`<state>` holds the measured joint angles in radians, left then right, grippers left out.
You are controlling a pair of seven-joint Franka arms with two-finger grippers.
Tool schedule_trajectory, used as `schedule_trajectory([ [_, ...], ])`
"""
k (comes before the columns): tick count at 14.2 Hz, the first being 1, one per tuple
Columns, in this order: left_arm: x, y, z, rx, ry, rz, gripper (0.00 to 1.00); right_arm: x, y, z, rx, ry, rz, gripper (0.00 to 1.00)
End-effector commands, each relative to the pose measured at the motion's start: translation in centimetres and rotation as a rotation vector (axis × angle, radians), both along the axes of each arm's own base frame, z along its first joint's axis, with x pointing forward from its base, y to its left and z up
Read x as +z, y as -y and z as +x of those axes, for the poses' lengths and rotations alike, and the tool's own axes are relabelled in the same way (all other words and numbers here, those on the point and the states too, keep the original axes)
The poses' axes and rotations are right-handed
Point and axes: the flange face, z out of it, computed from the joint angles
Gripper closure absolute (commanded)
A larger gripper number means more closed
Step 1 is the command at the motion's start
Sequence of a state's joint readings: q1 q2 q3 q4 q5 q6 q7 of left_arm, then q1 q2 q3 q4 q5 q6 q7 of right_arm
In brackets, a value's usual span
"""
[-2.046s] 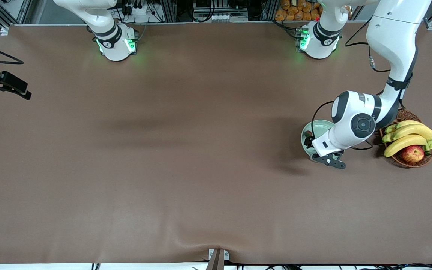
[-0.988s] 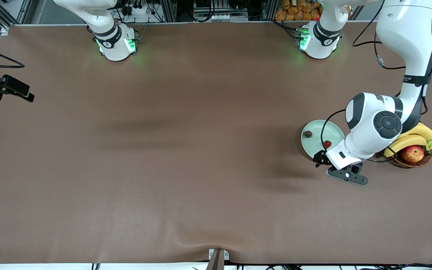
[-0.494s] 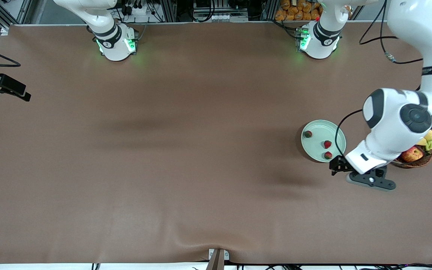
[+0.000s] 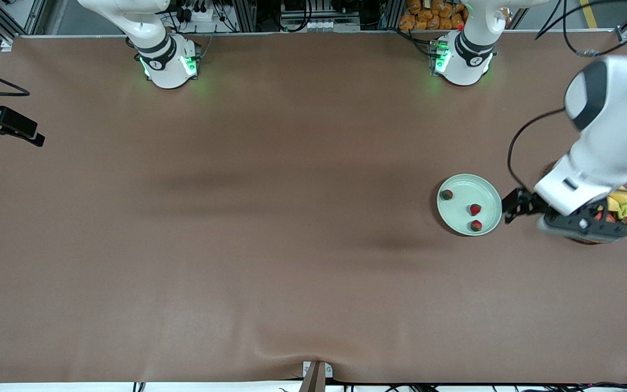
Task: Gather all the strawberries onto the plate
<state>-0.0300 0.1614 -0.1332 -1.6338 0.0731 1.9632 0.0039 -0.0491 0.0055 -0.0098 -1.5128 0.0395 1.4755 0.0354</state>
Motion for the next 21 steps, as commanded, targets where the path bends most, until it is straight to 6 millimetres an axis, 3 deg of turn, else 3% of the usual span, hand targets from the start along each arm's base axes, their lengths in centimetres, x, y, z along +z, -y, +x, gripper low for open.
schedule_trajectory([
  [1, 4.6, -0.1, -3.2, 0.039, -0.014, -0.01, 0.0, 0.6, -0.1, -0.1, -0.008, 0.0, 0.003, 0.0],
  [3, 6.9, -0.6, -4.8, 0.05, -0.008, -0.005, 0.0, 0.6, -0.1, -0.1, -0.005, 0.001, 0.002, 0.0],
  [7, 9.0, -1.8, -7.0, 0.109, -0.034, 0.0, 0.0, 0.6, -0.2, -0.1, -0.004, 0.003, -0.002, 0.0],
  [12, 6.8, -3.5, -5.1, 0.107, -0.046, -0.026, 0.0, 0.6, -0.1, -0.1, -0.005, 0.002, -0.003, 0.0],
  [21, 7.6, -4.6, -5.3, 0.102, -0.036, -0.027, 0.0, 0.6, -0.1, -0.1, -0.005, 0.002, -0.005, 0.0],
])
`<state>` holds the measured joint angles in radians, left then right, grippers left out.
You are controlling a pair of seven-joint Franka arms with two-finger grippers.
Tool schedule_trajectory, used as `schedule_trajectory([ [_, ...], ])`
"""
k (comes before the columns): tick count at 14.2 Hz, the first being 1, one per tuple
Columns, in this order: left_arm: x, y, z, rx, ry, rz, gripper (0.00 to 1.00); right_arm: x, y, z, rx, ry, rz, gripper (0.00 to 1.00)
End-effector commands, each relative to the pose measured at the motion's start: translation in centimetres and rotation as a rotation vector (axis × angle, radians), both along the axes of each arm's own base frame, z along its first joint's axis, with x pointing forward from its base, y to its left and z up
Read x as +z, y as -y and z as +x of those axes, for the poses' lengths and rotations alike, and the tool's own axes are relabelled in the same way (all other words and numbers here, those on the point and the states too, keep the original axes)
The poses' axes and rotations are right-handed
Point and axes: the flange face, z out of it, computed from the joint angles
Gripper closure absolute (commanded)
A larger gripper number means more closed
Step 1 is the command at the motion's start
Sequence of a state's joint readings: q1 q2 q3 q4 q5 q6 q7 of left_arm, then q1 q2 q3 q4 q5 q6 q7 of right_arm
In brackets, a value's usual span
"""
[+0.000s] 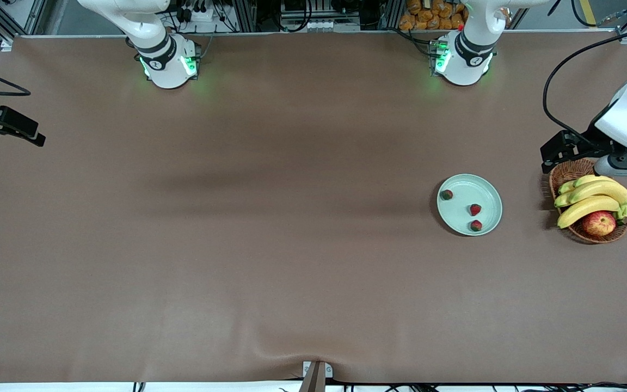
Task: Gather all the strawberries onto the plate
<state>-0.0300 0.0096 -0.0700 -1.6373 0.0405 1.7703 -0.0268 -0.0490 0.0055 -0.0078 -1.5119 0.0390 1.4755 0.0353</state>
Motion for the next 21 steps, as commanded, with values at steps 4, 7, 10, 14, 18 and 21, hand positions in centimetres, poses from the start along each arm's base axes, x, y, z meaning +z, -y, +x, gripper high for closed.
schedule_trajectory([
  [4, 0.67, -1.18, -0.26, 0.003, 0.009, -0.016, 0.0, 0.54, -0.05, -0.1, -0.006, 0.002, -0.004, 0.0],
  [7, 0.49, -1.26, -0.17, 0.004, 0.006, -0.016, 0.0, 0.54, 0.03, -0.11, -0.007, 0.002, -0.004, 0.0],
  [10, 0.64, -1.26, -0.22, 0.004, 0.008, -0.016, 0.0, 0.54, -0.05, -0.1, -0.006, 0.002, -0.004, 0.0],
  [14, 0.56, -1.27, -0.42, 0.032, -0.007, -0.02, 0.0, 0.49, -0.05, -0.02, -0.006, 0.003, -0.004, 0.0],
  [18, 0.57, -1.3, -0.47, 0.076, -0.01, -0.022, 0.0, 0.49, -0.05, -0.02, -0.006, 0.003, -0.004, 0.0],
  [21, 0.34, -1.29, -0.44, 0.075, -0.015, -0.023, 0.0, 0.58, -0.05, -0.05, -0.006, 0.006, -0.004, 0.0],
])
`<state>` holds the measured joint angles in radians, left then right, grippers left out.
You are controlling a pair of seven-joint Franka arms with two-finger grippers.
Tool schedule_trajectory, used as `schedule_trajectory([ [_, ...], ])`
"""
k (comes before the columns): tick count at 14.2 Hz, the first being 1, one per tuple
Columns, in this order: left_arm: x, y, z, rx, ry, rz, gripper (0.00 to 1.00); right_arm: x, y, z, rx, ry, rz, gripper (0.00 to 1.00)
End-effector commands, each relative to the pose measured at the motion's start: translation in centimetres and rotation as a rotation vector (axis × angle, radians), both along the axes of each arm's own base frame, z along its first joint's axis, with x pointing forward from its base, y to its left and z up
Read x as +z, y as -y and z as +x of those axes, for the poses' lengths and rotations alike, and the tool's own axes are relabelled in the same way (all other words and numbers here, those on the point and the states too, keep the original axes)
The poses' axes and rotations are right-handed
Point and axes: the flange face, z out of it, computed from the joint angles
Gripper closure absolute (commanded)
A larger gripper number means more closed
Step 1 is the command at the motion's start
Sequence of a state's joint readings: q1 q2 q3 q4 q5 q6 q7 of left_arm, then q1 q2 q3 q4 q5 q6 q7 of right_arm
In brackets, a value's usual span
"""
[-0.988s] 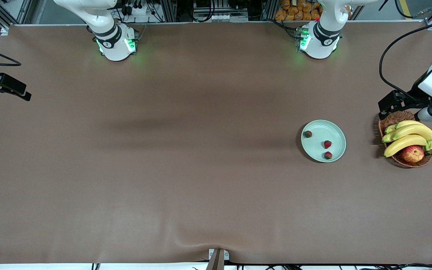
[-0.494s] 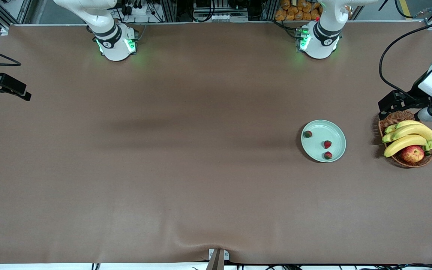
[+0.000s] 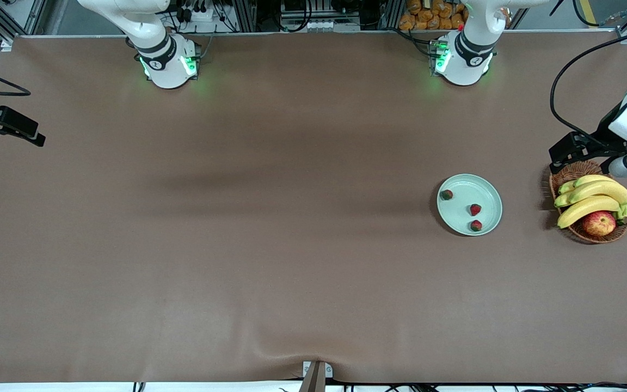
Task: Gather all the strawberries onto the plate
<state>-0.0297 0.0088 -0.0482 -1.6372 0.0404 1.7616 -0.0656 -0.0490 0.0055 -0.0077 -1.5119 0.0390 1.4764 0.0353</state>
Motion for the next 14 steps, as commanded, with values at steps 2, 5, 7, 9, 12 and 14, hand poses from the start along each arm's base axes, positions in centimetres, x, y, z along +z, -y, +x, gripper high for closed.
schedule_trajectory([
  [2, 0.39, 0.07, -0.5, 0.013, -0.012, -0.019, 0.0, 0.49, -0.04, -0.02, -0.006, 0.004, -0.004, 0.0],
  [5, 0.08, 0.14, -0.62, 0.012, -0.031, -0.017, 0.0, 0.58, -0.05, -0.06, -0.006, 0.005, -0.004, 0.0],
  [7, -0.05, 0.13, -0.76, 0.008, -0.045, -0.015, 0.0, 0.58, -0.05, -0.06, -0.006, 0.005, -0.004, 0.0],
  [9, -0.01, 0.14, -0.85, 0.008, -0.048, -0.017, 0.0, 0.49, -0.04, -0.02, -0.006, 0.004, -0.004, 0.0],
  [12, -0.02, 0.14, -0.8, 0.008, -0.048, -0.017, 0.0, 0.49, -0.04, -0.02, -0.006, 0.004, -0.004, 0.0],
  [14, -0.02, 0.22, -0.81, 0.006, -0.048, -0.017, 0.0, 0.58, -0.04, -0.06, -0.006, 0.005, -0.004, 0.0],
])
